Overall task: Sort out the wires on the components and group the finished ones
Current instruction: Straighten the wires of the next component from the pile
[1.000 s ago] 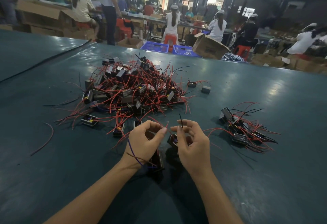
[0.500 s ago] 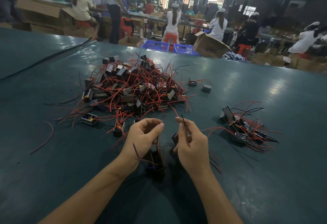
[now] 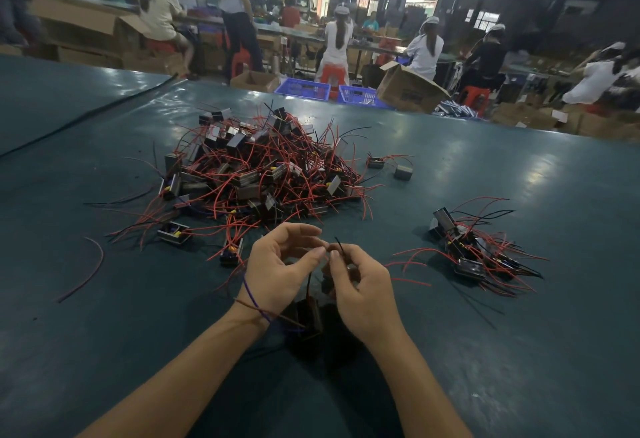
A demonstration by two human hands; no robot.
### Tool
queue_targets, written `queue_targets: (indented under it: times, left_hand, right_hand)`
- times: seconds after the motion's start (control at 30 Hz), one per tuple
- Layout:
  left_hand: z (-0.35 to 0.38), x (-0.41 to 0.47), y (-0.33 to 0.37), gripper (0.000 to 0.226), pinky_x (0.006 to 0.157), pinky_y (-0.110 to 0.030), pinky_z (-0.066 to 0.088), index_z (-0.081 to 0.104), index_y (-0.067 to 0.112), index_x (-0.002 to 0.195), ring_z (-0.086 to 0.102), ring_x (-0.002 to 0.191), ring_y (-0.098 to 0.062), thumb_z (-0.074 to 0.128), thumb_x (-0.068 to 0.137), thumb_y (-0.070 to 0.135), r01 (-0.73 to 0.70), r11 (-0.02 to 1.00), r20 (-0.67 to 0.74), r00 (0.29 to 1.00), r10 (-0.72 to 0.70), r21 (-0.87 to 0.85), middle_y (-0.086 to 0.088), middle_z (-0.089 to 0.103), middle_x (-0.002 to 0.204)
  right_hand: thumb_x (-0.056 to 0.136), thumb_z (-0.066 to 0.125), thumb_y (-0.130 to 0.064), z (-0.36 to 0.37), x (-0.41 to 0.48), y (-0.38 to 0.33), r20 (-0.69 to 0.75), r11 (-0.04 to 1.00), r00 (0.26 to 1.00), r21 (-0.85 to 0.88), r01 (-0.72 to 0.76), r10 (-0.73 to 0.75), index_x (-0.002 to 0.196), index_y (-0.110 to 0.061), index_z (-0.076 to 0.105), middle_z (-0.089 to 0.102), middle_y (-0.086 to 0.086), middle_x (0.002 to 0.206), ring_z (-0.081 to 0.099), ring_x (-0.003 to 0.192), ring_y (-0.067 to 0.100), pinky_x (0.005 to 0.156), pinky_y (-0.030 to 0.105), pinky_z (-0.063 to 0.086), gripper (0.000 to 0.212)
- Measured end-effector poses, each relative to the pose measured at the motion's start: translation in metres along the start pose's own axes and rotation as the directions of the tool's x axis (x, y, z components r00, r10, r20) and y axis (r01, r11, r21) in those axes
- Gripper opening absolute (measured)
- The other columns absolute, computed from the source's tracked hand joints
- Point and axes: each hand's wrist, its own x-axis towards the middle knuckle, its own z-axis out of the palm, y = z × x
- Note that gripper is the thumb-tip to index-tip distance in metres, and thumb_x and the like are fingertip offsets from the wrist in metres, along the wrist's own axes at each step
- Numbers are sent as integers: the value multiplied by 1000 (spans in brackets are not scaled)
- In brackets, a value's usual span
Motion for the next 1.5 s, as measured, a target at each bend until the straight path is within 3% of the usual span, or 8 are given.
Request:
queue_targets:
  times: [0.17, 0.43, 0.7, 0.83, 1.1, 1.2, 1.27, 1.5]
  left_hand:
    - [-2, -1, 3, 30, 73, -19, 55, 68, 19, 97, 73, 82, -12, 78, 75, 0, -41, 999, 26, 999, 41, 13, 4, 76, 86]
    - [0, -6, 6, 46, 72, -18, 56, 65, 25, 112, 72, 79, -9, 72, 80, -7, -47, 996, 83, 996, 41, 78, 9, 76, 91]
    - [-1, -5, 4, 34, 71, -22, 57, 69, 27, 100, 72, 78, -11, 77, 78, 1, -23, 994, 119, 993, 10, 110, 9, 74, 88]
    - [-1, -4, 1, 27, 73, -25, 58, 72, 19, 95, 74, 81, -15, 77, 77, -1, 43, 997, 143, 988, -51, 57, 2, 76, 85]
    - [1, -3, 1, 18, 69, -23, 57, 74, 17, 89, 72, 72, -11, 74, 81, 1, 31, 991, 145, 988, -51, 134, 1, 76, 78]
    - [1, -3, 1, 16, 63, -20, 55, 72, 17, 83, 68, 60, -8, 70, 85, 1, 60, 985, 87, 993, -75, 164, 3, 71, 68]
    - [1, -3, 1, 18, 60, -19, 54, 70, 18, 79, 66, 56, -7, 68, 86, 1, 81, 986, 55, 994, -90, 143, 4, 69, 63]
    - [0, -2, 1, 15, 56, -18, 52, 69, 15, 85, 68, 58, -11, 66, 88, 0, 98, 993, 58, 993, -102, 68, 1, 70, 70]
  right_hand:
    - [98, 56, -13, -2, 2, -7, -4, 990, 998, 129, -62, 63, 89, -10, 74, 70, 12, 75, 64, 73, 36, 68, 52, 54, 20]
    - [89, 69, -11, -2, 5, -9, -35, 969, 988, 205, -140, 150, 75, -5, 75, 71, 16, 69, 64, 63, 23, 63, 44, 54, 16]
    - [91, 66, -10, -1, 2, -10, -77, 967, 985, 217, -134, 154, 77, -3, 72, 69, 12, 69, 64, 64, 19, 63, 37, 55, 16]
    - [92, 66, -12, -1, 3, -9, -124, 971, 982, 208, -113, 141, 76, -10, 72, 70, 6, 68, 65, 62, 14, 61, 30, 56, 17]
    - [94, 64, -27, 1, 3, -4, -167, 985, 979, 146, -91, 115, 85, -24, 63, 68, -8, 69, 64, 61, 15, 61, 36, 58, 10]
    - [99, 52, -30, -2, 5, 3, -133, 970, 982, 221, -101, 133, 99, -32, 54, 53, -10, 64, 47, 52, 8, 51, 37, 45, 3]
    - [103, 44, -26, -5, 6, 5, -135, 979, 986, 191, -71, 98, 99, -36, 56, 51, -10, 66, 43, 52, 9, 51, 35, 39, 16]
    - [100, 51, -22, -9, 6, 5, -167, 999, 986, 54, -5, 14, 107, -40, 54, 68, -12, 87, 64, 64, 12, 57, 29, 55, 20]
